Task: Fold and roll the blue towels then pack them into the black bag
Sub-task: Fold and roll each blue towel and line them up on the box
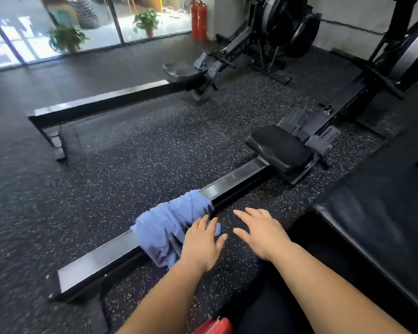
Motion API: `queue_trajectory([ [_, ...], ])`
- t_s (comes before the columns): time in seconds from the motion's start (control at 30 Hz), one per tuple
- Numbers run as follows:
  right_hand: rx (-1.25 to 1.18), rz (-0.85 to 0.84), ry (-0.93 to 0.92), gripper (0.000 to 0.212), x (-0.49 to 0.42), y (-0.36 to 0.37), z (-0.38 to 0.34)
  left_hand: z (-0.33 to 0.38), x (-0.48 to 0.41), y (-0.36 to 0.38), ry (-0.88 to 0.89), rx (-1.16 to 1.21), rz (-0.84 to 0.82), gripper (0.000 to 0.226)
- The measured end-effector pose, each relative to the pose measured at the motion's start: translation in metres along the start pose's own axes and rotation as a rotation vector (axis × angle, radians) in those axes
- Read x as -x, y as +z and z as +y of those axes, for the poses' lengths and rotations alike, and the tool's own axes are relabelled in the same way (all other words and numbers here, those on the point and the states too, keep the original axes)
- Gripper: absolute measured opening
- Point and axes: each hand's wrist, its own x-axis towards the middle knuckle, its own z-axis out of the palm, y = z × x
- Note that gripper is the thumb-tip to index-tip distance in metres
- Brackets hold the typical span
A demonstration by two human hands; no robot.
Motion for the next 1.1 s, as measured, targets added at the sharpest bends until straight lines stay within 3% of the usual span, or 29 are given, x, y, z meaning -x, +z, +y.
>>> queue_trajectory([
  [0.5,0.037,-0.211,-0.128,0.062,-0.071,0.044,-0.039,-0.072,-0.040,0.028,-0.261,0.041,-0.152,0.075],
  [0.97,-0.059,-0.257,-0.114,0.064,-0.131,0.076,-0.041,-0.089,-0.103,0.049,-0.345,-0.068,-0.230,0.065],
  [1.1,-0.075,-0.265,-0.101,0.064,-0.135,0.074,-0.043,-0.093,-0.107,0.055,-0.373,-0.043,-0.192,0.073],
])
